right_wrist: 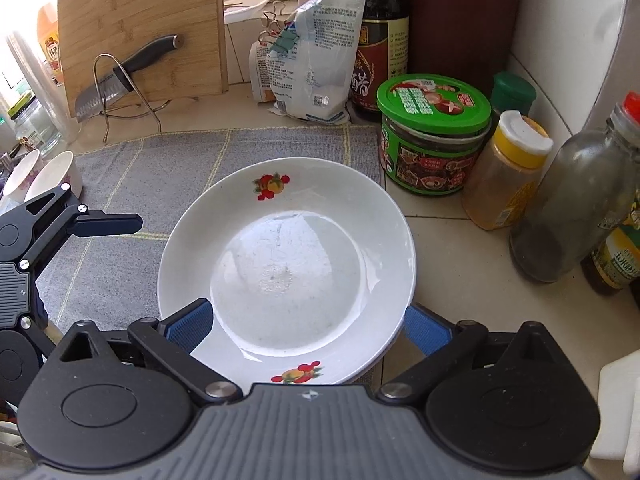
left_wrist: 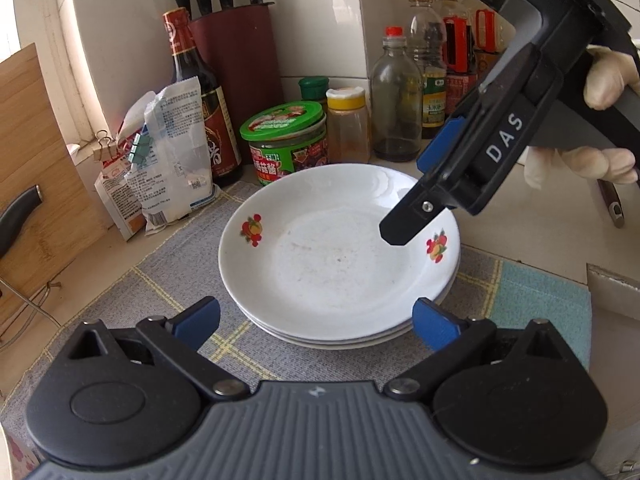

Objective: Organize plates and bowls
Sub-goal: 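Lower the plate onto the stack and open the right gripper, then withdraw the open right gripper from the plate stack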

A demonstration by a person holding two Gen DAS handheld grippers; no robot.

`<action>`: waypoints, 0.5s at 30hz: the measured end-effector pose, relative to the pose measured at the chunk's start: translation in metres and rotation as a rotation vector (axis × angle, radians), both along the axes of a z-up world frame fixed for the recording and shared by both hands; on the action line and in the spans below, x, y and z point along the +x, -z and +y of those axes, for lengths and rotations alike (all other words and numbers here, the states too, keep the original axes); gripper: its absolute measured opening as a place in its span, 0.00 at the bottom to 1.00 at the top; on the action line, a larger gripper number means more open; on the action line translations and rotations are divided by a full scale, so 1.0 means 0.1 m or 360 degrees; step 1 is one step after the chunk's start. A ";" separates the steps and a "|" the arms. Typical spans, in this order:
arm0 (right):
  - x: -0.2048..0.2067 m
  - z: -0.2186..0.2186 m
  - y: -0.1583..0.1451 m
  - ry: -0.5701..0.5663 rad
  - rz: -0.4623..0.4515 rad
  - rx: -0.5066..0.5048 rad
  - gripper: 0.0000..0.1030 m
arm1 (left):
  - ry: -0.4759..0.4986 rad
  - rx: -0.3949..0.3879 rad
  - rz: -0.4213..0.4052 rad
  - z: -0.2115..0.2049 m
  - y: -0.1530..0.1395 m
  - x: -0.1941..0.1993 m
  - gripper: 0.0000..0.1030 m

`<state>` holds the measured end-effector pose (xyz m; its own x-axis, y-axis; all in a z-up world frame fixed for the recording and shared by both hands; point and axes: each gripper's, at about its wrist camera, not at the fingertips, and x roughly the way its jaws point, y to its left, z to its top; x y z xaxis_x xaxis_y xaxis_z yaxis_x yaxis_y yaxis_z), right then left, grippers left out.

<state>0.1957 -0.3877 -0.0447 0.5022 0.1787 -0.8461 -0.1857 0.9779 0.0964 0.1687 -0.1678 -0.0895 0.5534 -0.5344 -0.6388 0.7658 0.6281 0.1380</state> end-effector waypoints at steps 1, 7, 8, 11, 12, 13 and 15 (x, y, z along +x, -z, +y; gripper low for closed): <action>-0.01 0.02 -0.02 -0.0009 -0.0018 -0.0018 1.00 | -0.0005 -0.0007 -0.0002 0.01 -0.02 0.00 0.99; -0.09 0.16 -0.10 -0.0048 -0.0119 -0.0058 1.00 | -0.0061 -0.0019 -0.0001 0.08 -0.04 -0.08 0.99; -0.10 0.18 -0.11 -0.0052 -0.0133 -0.0067 1.00 | -0.0076 -0.0025 0.0010 0.10 -0.04 -0.08 0.99; -0.14 0.26 -0.13 -0.0069 -0.0173 -0.0101 1.00 | -0.0138 -0.0047 0.0040 0.16 -0.06 -0.10 0.99; -0.15 0.29 -0.13 -0.0070 -0.0184 -0.0102 1.00 | -0.0158 -0.0056 0.0047 0.19 -0.07 -0.11 0.99; -0.17 0.31 -0.14 -0.0068 -0.0198 -0.0105 1.00 | -0.0180 -0.0070 0.0048 0.21 -0.09 -0.12 0.99; -0.20 0.36 -0.15 -0.0065 -0.0229 -0.0109 1.00 | -0.0223 -0.0095 0.0052 0.26 -0.12 -0.13 0.99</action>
<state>0.1762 -0.3518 -0.0299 0.6124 0.1459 -0.7770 -0.2322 0.9727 -0.0004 0.1560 -0.1415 -0.0771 0.6047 -0.4909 -0.6272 0.6735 0.7355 0.0737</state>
